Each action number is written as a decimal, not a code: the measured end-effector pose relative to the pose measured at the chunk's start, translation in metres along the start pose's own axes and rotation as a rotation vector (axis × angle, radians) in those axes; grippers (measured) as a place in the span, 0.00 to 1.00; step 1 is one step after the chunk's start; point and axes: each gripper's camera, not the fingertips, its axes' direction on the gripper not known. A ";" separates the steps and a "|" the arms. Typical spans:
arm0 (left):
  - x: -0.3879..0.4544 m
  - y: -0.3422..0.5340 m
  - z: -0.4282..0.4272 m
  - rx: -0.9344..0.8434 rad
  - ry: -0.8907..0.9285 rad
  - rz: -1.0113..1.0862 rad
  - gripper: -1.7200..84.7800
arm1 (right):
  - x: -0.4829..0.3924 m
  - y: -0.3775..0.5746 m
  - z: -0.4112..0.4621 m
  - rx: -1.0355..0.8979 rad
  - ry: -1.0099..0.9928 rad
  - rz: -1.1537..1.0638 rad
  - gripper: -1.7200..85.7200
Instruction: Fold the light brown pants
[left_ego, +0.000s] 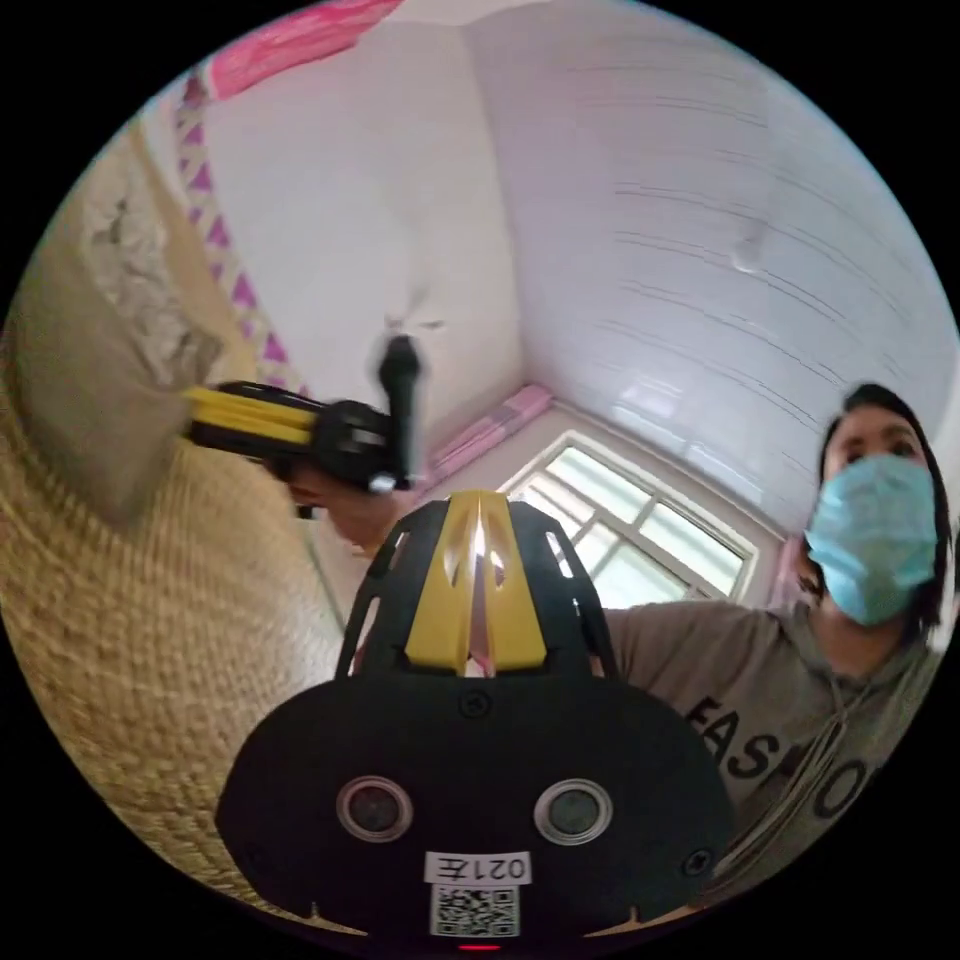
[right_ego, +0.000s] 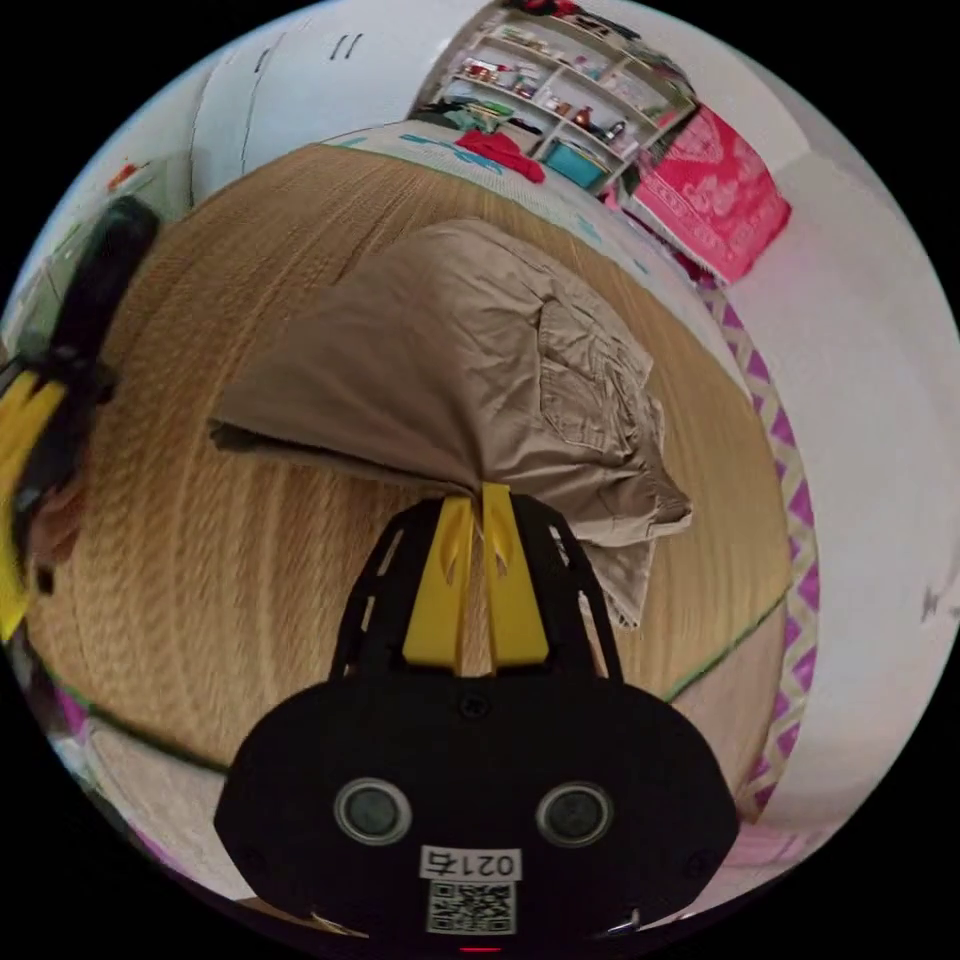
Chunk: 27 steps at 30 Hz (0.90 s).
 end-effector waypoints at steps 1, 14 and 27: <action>-0.009 -0.001 0.019 -0.061 -0.011 -0.030 0.01 | -0.007 0.041 -0.019 -0.029 -0.035 0.066 0.01; -0.013 0.000 0.223 -0.604 -0.403 0.056 0.01 | -0.180 0.248 -0.113 0.010 -0.259 0.445 0.02; -0.007 -0.033 0.369 -0.747 -0.709 0.192 0.01 | -0.212 0.523 -0.194 0.407 -0.211 0.962 0.01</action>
